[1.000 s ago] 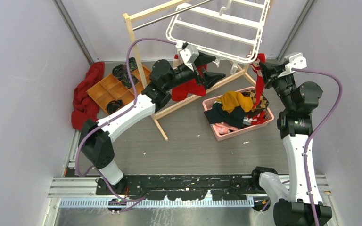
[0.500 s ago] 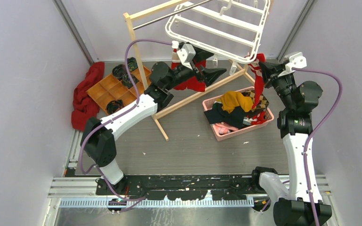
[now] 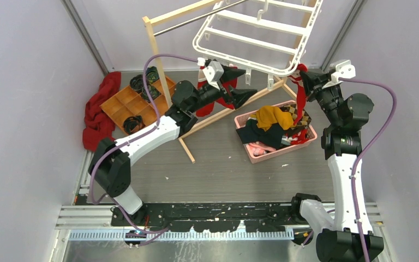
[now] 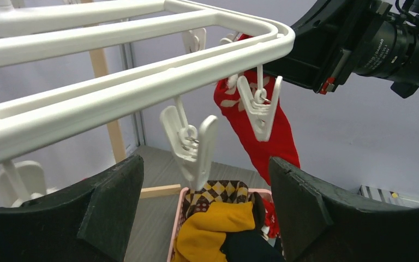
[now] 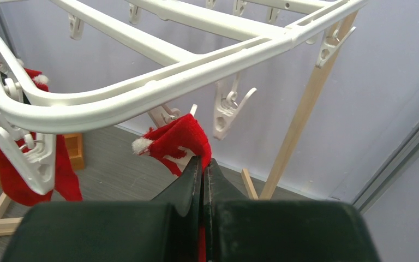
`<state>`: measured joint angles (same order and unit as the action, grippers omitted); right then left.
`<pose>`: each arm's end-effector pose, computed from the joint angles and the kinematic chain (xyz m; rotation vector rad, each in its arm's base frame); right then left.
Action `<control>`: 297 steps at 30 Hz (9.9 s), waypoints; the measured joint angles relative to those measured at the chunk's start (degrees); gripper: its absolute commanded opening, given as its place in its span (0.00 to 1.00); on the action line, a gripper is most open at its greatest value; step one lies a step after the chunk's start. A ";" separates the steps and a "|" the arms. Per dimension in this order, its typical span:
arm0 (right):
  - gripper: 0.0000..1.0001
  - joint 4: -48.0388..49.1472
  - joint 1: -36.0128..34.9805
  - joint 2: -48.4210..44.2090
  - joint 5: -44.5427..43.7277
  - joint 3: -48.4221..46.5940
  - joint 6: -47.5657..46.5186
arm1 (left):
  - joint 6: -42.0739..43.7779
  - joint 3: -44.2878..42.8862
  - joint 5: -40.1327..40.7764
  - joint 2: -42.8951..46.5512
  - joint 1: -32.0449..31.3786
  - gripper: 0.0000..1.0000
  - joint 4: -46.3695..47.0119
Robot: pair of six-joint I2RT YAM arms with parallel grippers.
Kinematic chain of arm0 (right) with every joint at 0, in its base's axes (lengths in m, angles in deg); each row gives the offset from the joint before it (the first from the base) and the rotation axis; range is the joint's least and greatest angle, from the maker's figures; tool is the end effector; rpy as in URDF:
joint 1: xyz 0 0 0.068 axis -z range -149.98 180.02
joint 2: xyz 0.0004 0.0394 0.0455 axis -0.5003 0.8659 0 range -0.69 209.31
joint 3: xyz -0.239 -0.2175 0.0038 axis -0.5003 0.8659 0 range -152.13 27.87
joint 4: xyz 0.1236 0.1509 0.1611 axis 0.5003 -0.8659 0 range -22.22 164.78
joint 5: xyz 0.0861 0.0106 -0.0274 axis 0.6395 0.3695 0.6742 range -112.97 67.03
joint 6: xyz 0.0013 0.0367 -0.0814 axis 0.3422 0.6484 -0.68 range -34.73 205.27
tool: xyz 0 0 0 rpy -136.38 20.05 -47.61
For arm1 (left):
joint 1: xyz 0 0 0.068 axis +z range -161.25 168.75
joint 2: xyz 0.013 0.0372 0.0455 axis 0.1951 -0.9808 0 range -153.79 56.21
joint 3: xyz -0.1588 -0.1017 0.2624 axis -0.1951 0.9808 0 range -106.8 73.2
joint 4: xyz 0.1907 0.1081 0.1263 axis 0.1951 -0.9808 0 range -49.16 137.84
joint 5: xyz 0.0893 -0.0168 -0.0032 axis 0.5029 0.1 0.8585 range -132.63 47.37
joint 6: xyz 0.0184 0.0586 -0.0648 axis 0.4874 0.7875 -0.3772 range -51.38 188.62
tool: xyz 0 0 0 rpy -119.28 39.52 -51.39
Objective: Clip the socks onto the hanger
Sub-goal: Open the clamp at the hanger.
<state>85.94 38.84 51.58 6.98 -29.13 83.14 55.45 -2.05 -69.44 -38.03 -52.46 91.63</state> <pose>0.1984 0.0096 0.4816 -0.3711 1.2809 0.1759 0.2906 -0.3021 0.4691 0.7126 1.0387 -1.0935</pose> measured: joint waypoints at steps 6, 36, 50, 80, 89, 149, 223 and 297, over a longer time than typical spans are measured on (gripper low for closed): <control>0.01 0.02 0.04 0.00 0.24 0.00 0.35 | -0.39 2.64 1.29 1.90 0.04 0.86 0.31; 0.01 0.85 0.31 0.00 0.90 0.00 0.98 | -7.56 -5.29 -1.53 -5.29 2.19 0.78 8.31; 0.01 0.87 0.42 0.00 1.27 0.00 1.27 | -12.79 -6.10 -4.61 -6.60 4.22 0.75 11.56; 0.01 0.85 0.42 0.00 1.33 0.00 1.46 | -17.97 -6.14 -7.52 -6.73 5.97 0.66 16.04; 0.01 0.85 0.42 0.00 1.57 0.00 1.49 | -18.40 -5.70 -8.41 -6.71 6.62 0.68 15.96; 0.01 0.83 0.44 0.00 2.16 0.00 1.49 | -21.62 -13.99 -14.91 -11.32 7.69 0.61 13.40; 0.01 0.81 0.68 -0.04 2.32 0.00 2.75 | -20.85 -15.98 -11.78 -14.29 5.20 0.67 11.15; 0.01 0.81 0.68 -0.28 2.71 0.26 2.97 | -31.65 -20.98 -14.40 -17.44 5.25 0.33 17.11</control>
<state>86.75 39.51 51.29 9.69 -28.86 86.11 23.80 -23.03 -83.84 -55.47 -47.21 108.74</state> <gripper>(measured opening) 0.049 0.383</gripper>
